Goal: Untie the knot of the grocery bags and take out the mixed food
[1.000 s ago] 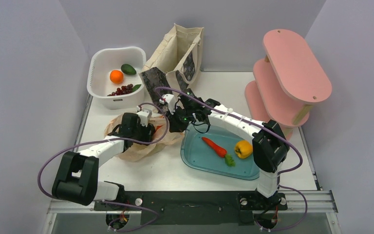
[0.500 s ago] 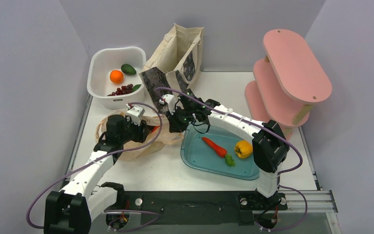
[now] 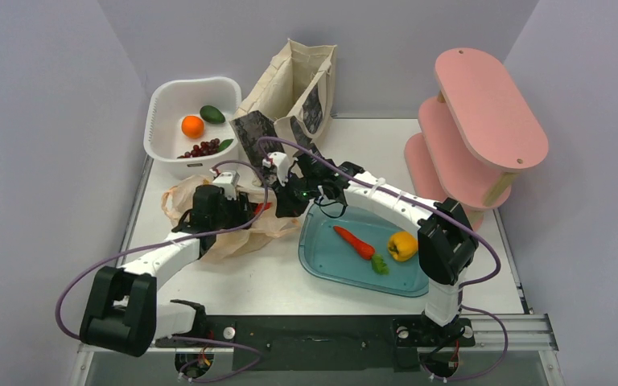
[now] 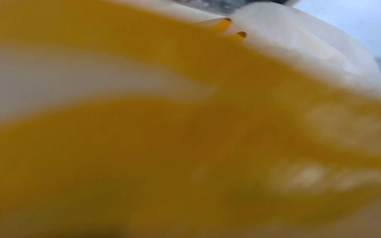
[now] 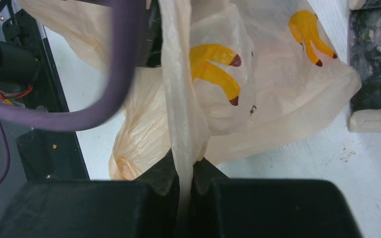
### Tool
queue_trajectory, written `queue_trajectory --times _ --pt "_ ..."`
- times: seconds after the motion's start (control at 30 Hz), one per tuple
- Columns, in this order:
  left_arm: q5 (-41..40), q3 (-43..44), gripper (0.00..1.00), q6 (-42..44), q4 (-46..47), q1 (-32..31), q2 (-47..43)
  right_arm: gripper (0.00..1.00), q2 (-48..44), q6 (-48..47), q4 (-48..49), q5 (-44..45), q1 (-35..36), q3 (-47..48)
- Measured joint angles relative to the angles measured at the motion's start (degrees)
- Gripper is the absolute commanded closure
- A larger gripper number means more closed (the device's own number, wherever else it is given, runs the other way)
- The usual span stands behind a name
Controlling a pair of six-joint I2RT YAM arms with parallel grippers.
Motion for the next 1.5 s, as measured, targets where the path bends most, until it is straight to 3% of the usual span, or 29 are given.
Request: queue_trajectory --times 0.5,0.83,0.93,1.03,1.2,1.4,1.5 --pt "-6.5 -0.3 0.45 -8.4 22.8 -1.7 13.1 1.00 4.0 4.9 -0.3 -5.0 -0.6 4.0" --pt "-11.4 5.2 0.41 -11.3 22.9 -4.5 24.4 1.00 4.5 5.9 -0.6 -6.1 -1.1 4.1" --pt "-12.1 5.4 0.51 -11.7 23.6 -4.6 25.4 1.00 4.5 5.9 -0.8 -6.1 -1.2 4.1" --pt "-11.5 4.7 0.67 -11.3 25.8 -4.5 25.4 1.00 4.5 5.9 -0.8 -6.4 -1.4 4.1" --pt "-7.6 2.8 0.76 -9.2 30.0 -4.5 24.6 1.00 4.5 5.9 -1.2 -6.8 -1.8 4.2" --pt "-2.9 -0.2 0.93 -6.6 29.6 -4.3 15.1 1.00 4.7 6.3 -1.4 -7.3 -2.7 4.5" --pt "-0.6 -1.8 0.97 -5.4 27.6 -3.3 8.3 1.00 4.7 6.6 -1.5 -7.4 -3.5 4.8"
